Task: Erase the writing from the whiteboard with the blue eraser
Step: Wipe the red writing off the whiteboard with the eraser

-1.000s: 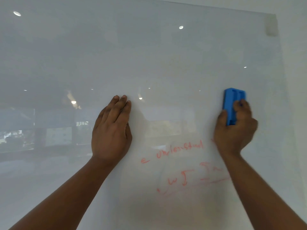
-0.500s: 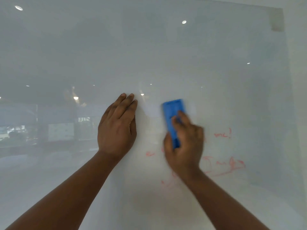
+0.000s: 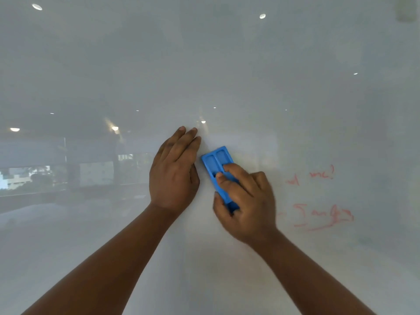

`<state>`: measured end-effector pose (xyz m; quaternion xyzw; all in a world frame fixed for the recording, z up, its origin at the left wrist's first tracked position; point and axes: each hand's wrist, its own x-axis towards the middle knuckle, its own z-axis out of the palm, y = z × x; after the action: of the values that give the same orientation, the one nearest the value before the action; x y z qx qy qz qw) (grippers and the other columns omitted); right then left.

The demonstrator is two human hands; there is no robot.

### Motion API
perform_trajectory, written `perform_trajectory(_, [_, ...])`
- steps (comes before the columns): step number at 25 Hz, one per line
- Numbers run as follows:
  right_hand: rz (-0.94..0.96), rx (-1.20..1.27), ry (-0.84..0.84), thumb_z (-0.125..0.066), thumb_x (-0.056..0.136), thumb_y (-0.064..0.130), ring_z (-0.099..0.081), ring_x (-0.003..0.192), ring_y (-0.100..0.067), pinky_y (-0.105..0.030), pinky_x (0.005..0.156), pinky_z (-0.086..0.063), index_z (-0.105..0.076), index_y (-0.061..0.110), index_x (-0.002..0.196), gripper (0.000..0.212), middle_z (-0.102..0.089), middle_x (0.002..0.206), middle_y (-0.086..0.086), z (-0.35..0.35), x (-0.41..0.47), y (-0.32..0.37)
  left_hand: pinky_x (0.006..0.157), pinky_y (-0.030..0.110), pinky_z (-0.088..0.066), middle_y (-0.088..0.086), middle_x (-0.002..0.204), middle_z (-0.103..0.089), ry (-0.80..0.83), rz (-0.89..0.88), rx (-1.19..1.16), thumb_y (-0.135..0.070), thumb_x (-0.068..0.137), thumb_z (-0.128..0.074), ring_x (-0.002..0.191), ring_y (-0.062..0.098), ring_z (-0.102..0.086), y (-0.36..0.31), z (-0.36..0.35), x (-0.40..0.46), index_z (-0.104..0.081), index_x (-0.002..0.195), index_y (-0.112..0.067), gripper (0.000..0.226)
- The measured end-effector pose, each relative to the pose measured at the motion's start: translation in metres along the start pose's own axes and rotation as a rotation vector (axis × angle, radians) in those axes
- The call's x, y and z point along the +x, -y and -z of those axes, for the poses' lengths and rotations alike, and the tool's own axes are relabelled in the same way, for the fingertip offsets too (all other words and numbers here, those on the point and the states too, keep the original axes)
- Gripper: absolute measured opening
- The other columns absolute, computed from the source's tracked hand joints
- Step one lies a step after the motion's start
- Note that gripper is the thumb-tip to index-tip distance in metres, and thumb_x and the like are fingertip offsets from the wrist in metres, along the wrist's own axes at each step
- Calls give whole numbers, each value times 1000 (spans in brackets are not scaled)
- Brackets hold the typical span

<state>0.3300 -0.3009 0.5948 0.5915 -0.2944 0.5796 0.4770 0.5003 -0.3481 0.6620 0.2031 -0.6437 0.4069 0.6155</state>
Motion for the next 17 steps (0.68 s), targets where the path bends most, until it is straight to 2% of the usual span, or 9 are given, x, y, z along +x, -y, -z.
perform_trajectory(1, [-14, -23, -31, -72, 86, 23, -60, 75, -34, -37, 75, -47, -74, 12, 109, 26, -71, 127, -9, 8, 5, -13, 108, 51, -50, 15, 142, -63, 10, 5, 4, 2, 93, -43, 138, 34, -55, -1, 3, -6, -67, 131, 0, 45])
perform_trajectory(3, [-172, -90, -162, -75, 83, 18, -63, 76, -37, -31, 77, -39, -76, 8, 106, 26, -71, 123, -13, 20, 14, -32, 107, 53, -51, 16, 143, -62, 38, 22, 12, 5, 90, -42, 138, 35, -54, -4, 10, -18, -66, 132, 1, 49])
perform_trajectory(5, [-262, -102, -230, -76, 81, 16, -65, 79, -38, -33, 76, -38, -77, 6, 106, 27, -71, 122, -16, 11, 14, -21, 107, 54, -51, 16, 144, -61, 68, 36, 7, 6, 89, -43, 139, 36, -53, -5, 14, -25, -65, 134, 1, 50])
perform_trajectory(8, [-89, -9, -99, -72, 85, 22, -58, 75, -33, -39, 71, -45, -75, 14, 110, 26, -70, 126, -10, -16, -2, 29, 107, 57, -49, 19, 145, -59, 83, 37, -19, 3, 91, -45, 140, 37, -51, -4, 18, -26, -62, 135, 4, 47])
perform_trajectory(10, [15, 15, -11, -72, 85, 23, -57, 73, -32, -41, 69, -47, -73, 17, 110, 26, -71, 125, -6, -9, -6, 23, 108, 57, -49, 20, 146, -58, 80, 43, -18, 1, 92, -43, 141, 38, -51, -4, 18, -25, -61, 136, 5, 47])
perform_trajectory(12, [-53, -38, -66, -73, 83, 21, -61, 75, -34, -39, 74, -47, -75, 14, 108, 27, -72, 124, -9, 9, 1, -5, 109, 56, -48, 20, 147, -57, 85, 64, 6, 11, 86, -45, 141, 39, -50, -7, 19, -25, -60, 137, 5, 54])
perform_trajectory(15, [-338, -105, -232, -72, 80, 17, -61, 80, -37, -34, 77, -39, -76, 7, 106, 28, -70, 121, -15, 17, 10, -25, 110, 55, -47, 19, 148, -57, 100, 85, 26, 19, 79, -48, 142, 38, -50, -12, 20, -23, -59, 139, 4, 64])
perform_trajectory(17, [-284, -55, -173, -72, 83, 21, -59, 81, -35, -36, 76, -43, -75, 11, 110, 29, -69, 125, -13, 1, 3, -1, 113, 54, -45, 18, 149, -55, 111, 71, 17, 15, 82, -46, 143, 37, -48, -11, 20, -24, -56, 142, 3, 63])
